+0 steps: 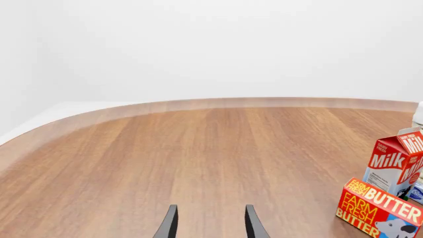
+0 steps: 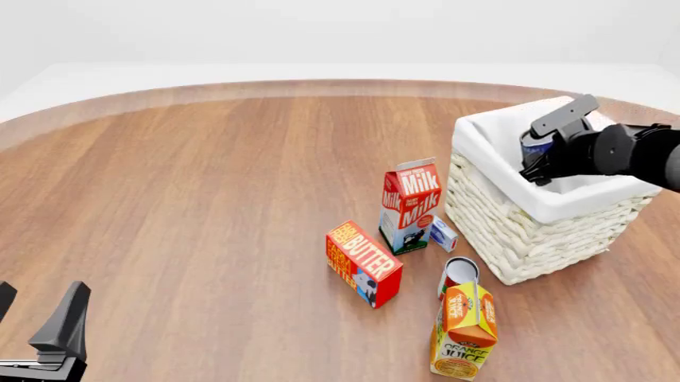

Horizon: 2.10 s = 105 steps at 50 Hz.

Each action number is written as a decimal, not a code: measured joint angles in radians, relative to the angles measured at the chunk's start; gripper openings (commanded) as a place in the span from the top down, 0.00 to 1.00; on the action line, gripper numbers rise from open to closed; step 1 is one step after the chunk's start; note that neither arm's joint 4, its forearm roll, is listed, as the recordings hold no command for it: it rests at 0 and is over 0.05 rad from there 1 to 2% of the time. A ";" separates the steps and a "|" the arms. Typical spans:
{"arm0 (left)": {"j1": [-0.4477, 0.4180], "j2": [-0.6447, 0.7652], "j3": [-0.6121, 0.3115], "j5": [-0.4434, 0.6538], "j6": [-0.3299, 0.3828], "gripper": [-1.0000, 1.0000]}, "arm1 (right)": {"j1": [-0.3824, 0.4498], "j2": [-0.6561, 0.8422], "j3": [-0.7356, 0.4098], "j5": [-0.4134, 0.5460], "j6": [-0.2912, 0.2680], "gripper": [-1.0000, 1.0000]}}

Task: Pick up the alphabet soup, and put it in the basket.

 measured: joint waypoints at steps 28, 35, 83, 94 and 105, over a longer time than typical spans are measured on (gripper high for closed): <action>0.000 0.000 0.000 0.000 0.000 0.00 | -0.017 0.016 -0.027 0.009 0.007 0.00; 0.000 0.000 0.000 0.000 0.000 0.00 | -0.017 0.013 -0.030 0.010 0.009 0.00; 0.000 0.000 0.000 0.000 0.000 0.00 | -0.026 -0.199 0.115 -0.063 0.059 0.00; 0.000 0.000 0.000 0.000 0.000 0.00 | -0.015 -0.278 0.177 -0.091 0.078 0.00; 0.000 0.000 0.000 0.000 0.000 0.00 | 0.001 -0.351 0.257 -0.138 0.100 0.00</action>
